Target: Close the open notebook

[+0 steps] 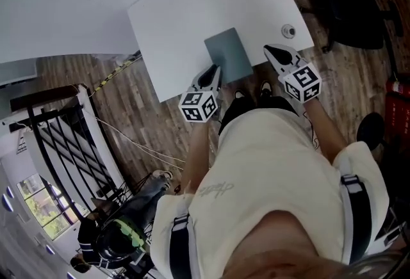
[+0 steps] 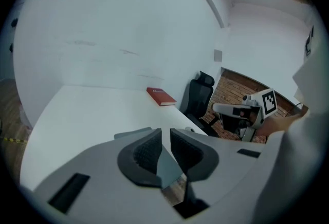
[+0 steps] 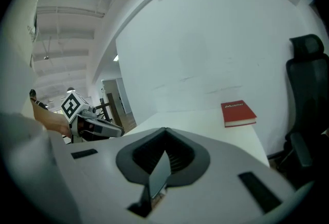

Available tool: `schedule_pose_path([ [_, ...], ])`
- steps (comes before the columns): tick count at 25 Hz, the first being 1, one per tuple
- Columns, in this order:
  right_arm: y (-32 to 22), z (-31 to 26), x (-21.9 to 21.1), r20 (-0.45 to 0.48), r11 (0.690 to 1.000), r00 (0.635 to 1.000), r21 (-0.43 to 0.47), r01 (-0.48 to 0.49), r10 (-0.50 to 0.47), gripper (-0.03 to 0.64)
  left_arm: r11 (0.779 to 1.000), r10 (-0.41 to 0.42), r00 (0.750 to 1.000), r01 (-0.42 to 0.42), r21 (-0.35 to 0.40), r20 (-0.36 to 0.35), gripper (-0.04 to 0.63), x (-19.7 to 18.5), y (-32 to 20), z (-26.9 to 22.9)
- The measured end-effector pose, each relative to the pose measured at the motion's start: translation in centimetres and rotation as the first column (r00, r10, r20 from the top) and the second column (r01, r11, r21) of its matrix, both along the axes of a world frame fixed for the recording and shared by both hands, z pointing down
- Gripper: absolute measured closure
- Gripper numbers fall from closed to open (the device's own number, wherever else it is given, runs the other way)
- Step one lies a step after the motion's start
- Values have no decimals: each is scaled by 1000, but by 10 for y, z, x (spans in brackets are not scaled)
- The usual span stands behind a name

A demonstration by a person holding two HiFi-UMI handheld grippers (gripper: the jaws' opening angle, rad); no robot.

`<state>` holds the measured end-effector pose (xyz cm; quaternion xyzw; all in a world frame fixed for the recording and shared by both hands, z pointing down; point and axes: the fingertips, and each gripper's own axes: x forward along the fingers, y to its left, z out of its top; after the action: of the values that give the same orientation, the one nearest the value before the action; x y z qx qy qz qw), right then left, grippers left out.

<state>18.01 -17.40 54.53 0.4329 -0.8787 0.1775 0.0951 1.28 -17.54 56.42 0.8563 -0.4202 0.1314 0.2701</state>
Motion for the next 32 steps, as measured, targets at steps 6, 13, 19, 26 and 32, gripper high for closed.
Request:
schedule_pose_path([
  [6,-12,-46,-30,-21,997,999,65,37,-36,609,987,-83,995,88,138,-47,537,-36,-17,-65],
  [13,-18,-89,-59,-70,980,996,186,65,-53,609,934,-121,992,103,342,34,560,-70,-34,-127],
  [19,-16,-120,-70,-97,964,994,254,73,-50,609,892,-130,991,104,439,29,561,-82,-39,-168],
  [26,-21,-161,-71,-107,937,994,344,62,-26,609,837,-170,985,148,526,-6,560,-96,-46,-212],
  [32,-18,-192,-74,-105,910,994,411,56,-14,609,811,-200,980,170,560,-7,558,-107,-47,-232],
])
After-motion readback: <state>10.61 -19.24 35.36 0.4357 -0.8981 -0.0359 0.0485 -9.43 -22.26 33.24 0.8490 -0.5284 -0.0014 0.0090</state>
